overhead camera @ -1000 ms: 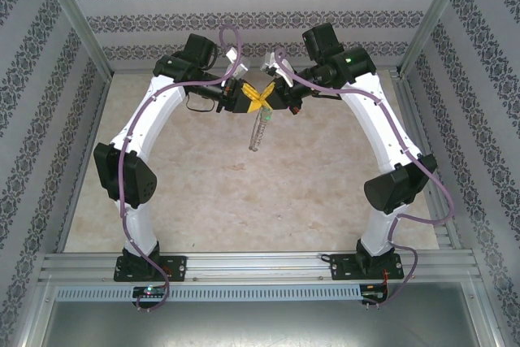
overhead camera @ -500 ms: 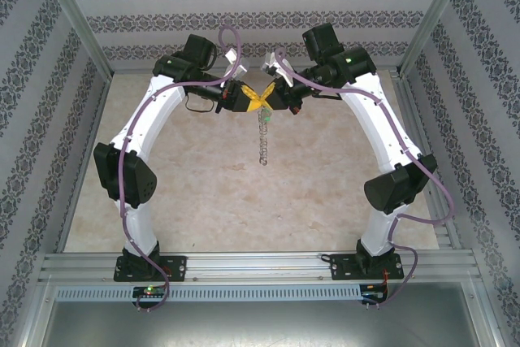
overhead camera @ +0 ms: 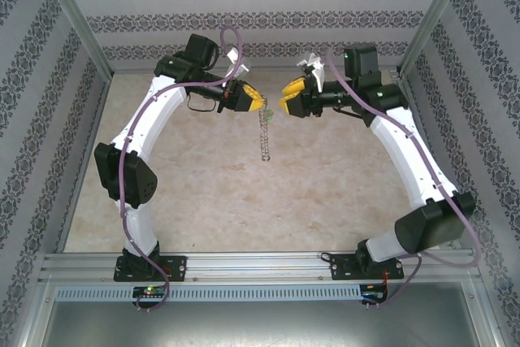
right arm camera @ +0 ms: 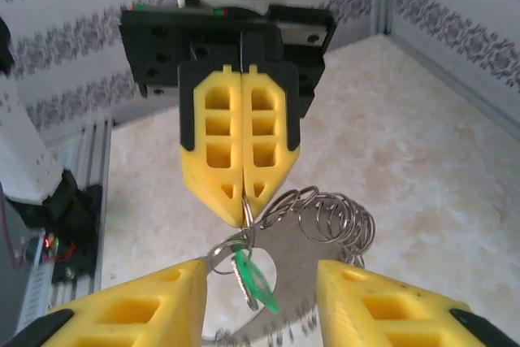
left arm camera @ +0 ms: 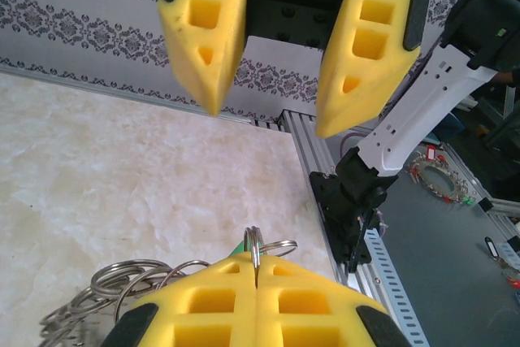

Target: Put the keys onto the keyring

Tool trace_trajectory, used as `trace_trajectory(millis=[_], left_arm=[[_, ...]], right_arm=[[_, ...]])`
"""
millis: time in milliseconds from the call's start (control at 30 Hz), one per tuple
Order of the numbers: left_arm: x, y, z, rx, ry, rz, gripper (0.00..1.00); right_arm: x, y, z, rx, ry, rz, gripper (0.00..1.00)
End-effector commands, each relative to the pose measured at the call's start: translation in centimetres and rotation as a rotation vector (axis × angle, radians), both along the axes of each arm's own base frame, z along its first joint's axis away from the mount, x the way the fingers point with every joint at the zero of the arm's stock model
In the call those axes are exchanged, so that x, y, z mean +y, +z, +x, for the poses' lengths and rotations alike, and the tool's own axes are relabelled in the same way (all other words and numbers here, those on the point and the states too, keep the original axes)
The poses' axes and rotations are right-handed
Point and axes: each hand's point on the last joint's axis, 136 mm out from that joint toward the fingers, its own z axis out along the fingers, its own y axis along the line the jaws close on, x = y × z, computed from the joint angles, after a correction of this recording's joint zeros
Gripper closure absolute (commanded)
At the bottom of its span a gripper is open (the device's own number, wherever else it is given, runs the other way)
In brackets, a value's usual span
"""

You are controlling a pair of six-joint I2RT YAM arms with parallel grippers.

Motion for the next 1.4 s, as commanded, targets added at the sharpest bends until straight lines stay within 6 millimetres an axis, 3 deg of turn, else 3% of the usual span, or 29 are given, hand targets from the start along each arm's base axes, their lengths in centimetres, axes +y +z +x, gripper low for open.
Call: trace_trajectory(millis=[0,167,633,1000,1367], left_arm=[[-0.4,1.6,-0.6,-0.027,-0.037,-0.058,1.0],[-0.4,2.0,-0.7,-0.03,-0.039,-0.069,1.0],[-0.4,2.5,-0.7,-0.037,-0.038,-0.076,1.0],[-0.4,2.9,-0.6,-0.052,-0.034,-0.077,1.0],[-0.6,2.8,-0.6,-0.046,-0.037,-0.082,1.0]], right_arm=[[0.8,0.8,-0.1,-0.017,0.021,0.103,0.53],[1.8,-1.1,-0.7,0.033,0.065,0.119,0.51],[3.6,-3.9,-0.8,0.106,0.135,0.127,0.55],[3.8,-5.0,-1.5,0.147,0.175,0.132,0.99],[5.7,-5.1,-1.7,0.158,0.224,0.124,1.0]])
